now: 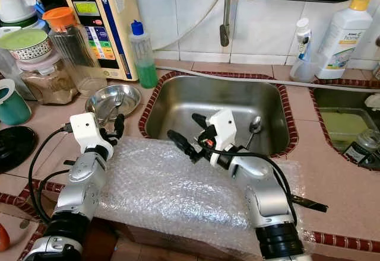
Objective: Kitchen organization
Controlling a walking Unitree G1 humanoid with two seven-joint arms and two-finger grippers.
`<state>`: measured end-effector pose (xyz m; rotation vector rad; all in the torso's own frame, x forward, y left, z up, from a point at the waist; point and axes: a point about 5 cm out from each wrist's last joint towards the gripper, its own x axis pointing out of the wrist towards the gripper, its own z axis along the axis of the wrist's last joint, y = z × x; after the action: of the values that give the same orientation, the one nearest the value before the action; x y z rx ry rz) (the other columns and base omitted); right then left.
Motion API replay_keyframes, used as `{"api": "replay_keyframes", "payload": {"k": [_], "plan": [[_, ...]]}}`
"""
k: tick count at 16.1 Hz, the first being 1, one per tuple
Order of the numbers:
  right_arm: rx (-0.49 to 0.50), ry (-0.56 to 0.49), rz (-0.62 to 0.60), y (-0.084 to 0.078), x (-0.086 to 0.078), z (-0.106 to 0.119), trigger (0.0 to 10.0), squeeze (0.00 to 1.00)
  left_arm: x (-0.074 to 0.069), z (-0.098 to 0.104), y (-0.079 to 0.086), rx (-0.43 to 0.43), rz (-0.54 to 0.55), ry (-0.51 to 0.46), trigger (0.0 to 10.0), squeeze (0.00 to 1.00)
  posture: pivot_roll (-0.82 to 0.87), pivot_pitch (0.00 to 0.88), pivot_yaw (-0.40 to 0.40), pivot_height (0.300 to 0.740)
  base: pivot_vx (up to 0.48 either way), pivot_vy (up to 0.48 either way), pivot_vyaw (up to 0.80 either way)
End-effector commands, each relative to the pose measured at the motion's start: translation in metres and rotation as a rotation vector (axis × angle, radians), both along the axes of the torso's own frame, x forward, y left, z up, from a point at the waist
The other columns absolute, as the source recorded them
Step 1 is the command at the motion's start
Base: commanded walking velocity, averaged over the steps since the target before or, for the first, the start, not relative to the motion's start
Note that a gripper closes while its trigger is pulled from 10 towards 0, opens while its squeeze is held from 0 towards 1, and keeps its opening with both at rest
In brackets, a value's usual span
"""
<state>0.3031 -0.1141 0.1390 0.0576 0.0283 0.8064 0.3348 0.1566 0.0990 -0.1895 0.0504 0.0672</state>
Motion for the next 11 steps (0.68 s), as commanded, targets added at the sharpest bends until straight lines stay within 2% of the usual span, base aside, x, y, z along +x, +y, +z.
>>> {"api": "replay_keyframes", "payload": {"k": [1,9,11], "plan": [[-0.002,-0.023,0.018,0.0021,-0.0015,0.0066,10.0,0.52,0.0014,0.0010,0.0019,0.008,-0.002,-0.005,0.0,0.00,-0.04,0.000,0.086,0.740,0.000,0.000,0.00],[-0.009,-0.013,0.020,0.0026,-0.0022,0.0089,10.0,0.51,0.0025,0.0011,0.0054,0.008,0.006,-0.014,0.0,0.00,-0.03,0.000,0.086,0.740,0.000,0.000,0.00],[-0.011,-0.010,0.019,0.0022,-0.0021,0.0085,10.0,0.50,0.0022,0.0062,0.0052,0.012,0.011,-0.041,0.0,0.00,-0.03,0.000,0.086,0.740,0.000,0.000,0.00]]}}
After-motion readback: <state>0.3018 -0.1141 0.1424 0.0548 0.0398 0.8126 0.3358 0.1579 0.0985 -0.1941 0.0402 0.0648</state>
